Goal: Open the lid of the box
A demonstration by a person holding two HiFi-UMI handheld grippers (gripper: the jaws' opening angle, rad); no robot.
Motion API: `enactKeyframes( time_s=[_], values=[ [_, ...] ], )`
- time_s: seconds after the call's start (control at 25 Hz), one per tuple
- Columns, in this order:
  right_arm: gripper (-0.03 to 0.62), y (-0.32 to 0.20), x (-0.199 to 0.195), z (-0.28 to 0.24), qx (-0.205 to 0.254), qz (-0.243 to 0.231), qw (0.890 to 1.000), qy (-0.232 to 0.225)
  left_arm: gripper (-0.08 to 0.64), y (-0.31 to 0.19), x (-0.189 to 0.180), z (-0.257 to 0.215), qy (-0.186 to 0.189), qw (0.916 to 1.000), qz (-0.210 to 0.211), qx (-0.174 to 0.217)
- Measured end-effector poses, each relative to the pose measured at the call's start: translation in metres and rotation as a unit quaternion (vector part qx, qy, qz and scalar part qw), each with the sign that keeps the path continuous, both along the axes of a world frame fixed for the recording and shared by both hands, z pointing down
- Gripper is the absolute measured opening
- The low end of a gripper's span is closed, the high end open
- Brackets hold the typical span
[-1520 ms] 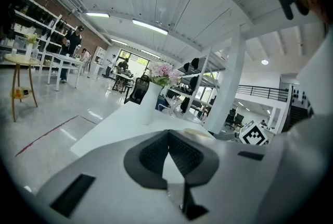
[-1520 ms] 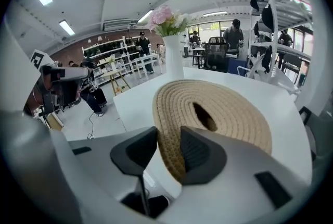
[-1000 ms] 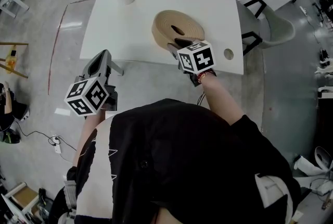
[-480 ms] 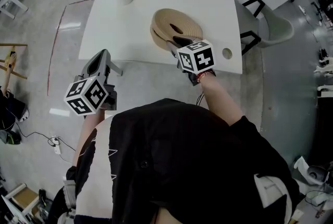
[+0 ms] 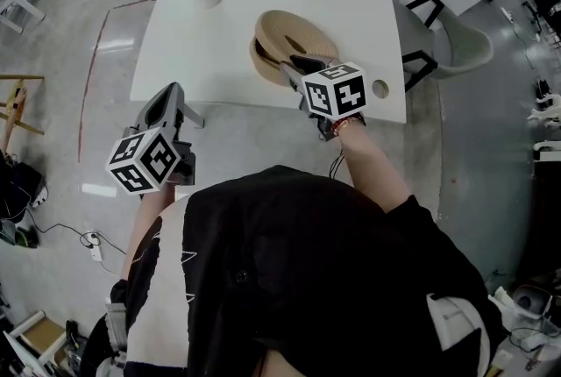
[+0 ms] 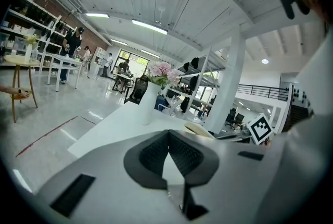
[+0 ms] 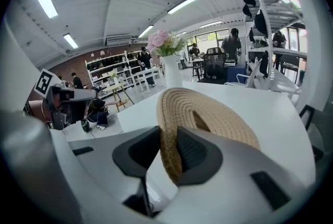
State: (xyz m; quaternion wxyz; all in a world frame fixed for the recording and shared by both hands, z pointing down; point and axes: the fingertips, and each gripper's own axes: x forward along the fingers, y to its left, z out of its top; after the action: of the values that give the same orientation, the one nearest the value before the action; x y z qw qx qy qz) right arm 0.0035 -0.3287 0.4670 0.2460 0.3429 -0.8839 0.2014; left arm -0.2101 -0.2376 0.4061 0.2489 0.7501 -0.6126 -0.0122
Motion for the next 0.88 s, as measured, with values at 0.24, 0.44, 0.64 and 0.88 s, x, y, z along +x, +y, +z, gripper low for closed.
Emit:
enactKeyframes(
  time_s=[0.24,0.44,0.64,0.88],
  values=[
    [0.097,0.000,0.001,-0.007,0.006,0.001,1.000,-0.002,0.011,-0.001,0.006,-0.002,0.003,1.0000,0.007,0.002],
    [0.094,0.002,0.002,-0.008,0.011,-0.003,1.000,0.006,0.011,-0.002,0.006,-0.002,0.008,1.0000,0.006,0.002],
    [0.094,0.001,0.004,-0.013,0.012,0.001,1.000,-0.004,0.011,-0.002,0.007,-0.001,0.007,0.9999,0.009,0.000],
    [0.094,0.000,0.006,-0.019,0.015,0.010,1.000,-0.023,0.011,-0.002,0.006,-0.002,0.010,0.9999,0.005,0.000]
  ],
)
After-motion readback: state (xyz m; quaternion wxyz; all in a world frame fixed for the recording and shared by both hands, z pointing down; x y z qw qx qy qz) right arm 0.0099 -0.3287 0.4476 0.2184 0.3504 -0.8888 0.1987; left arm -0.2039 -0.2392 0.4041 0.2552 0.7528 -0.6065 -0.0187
